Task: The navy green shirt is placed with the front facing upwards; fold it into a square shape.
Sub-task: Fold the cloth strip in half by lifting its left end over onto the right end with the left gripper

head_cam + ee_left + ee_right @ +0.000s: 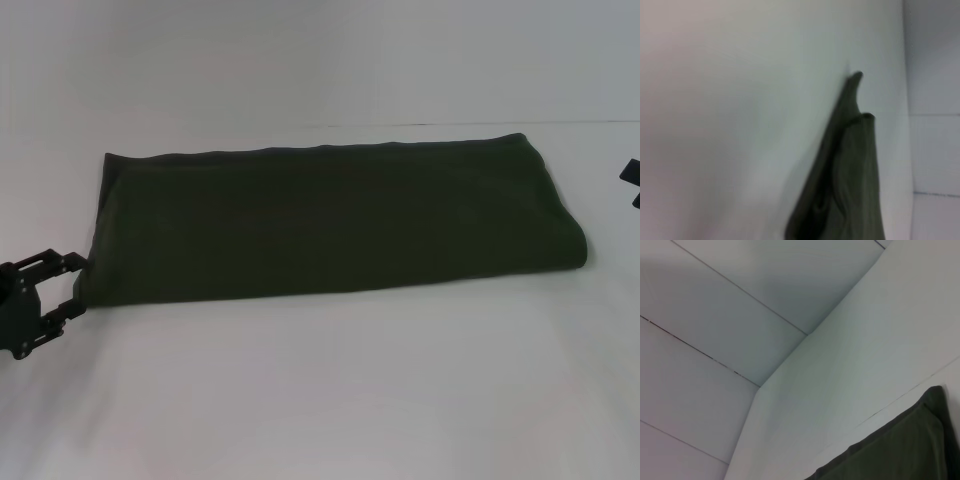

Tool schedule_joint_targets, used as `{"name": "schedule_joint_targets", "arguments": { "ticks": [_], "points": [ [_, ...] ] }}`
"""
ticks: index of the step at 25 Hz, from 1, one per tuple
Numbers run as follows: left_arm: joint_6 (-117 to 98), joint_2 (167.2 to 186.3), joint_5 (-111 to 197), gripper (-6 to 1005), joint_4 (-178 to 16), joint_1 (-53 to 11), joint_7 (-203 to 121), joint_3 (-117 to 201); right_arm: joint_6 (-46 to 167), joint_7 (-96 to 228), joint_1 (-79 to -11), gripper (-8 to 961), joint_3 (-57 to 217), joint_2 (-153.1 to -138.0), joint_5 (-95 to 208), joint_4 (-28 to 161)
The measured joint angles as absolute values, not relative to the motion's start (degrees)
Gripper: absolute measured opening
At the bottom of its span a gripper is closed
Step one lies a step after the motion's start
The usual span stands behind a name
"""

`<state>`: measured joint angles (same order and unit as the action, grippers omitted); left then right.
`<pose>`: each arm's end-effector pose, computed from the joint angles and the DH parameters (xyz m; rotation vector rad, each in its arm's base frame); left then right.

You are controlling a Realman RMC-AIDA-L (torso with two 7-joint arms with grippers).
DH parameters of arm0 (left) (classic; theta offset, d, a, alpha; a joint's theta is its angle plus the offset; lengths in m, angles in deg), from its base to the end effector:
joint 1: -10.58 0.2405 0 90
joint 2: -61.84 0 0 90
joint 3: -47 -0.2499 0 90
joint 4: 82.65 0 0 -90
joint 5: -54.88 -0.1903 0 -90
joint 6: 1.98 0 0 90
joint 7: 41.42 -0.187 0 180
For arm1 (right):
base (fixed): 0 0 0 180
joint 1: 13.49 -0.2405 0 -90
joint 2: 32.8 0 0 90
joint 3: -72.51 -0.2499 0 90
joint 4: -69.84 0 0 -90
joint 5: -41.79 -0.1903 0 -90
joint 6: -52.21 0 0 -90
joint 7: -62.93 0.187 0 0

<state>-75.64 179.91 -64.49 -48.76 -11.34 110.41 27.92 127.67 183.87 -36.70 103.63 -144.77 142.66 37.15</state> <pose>-0.3504 0.3223 0.0119 -1.2249 -2.3184 -1.0819 0.3163 0.3571 0.0591 -1.7982 1.6542 1.0690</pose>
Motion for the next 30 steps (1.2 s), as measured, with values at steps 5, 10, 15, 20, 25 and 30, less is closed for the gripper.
{"name": "schedule_joint_targets", "arguments": {
  "ticks": [5,10,15,20,25,30],
  "points": [
    [-73.51,180.04,-64.67,657,-48.95,-11.46,111.31,27.60,127.69,183.86,-36.42,747,103.38,-144.77,142.49,37.16],
    [-72.03,180.28,-64.67,657,-49.70,-11.65,111.48,27.87,127.63,183.86,-36.33,747,102.82,-144.77,142.71,37.16],
    [-70.98,180.22,-64.71,657,-50.40,-11.92,111.51,27.73,127.61,183.86,-36.20,746,102.40,-144.77,142.75,37.15],
    [-70.97,180.32,-64.74,657,-50.40,-11.78,111.56,27.86,127.61,183.86,-36.17,746,102.31,-144.77,142.78,37.21],
    [-71.06,180.34,-64.75,657,-50.62,-11.37,111.60,27.88,127.62,183.86,-36.16,746,102.31,-144.77,142.78,37.24],
    [-70.14,180.33,-64.78,658,-51.25,-11.86,111.60,27.53,127.62,183.86,-36.16,746,102.30,-144.77,142.81,37.24]
  ]
}}
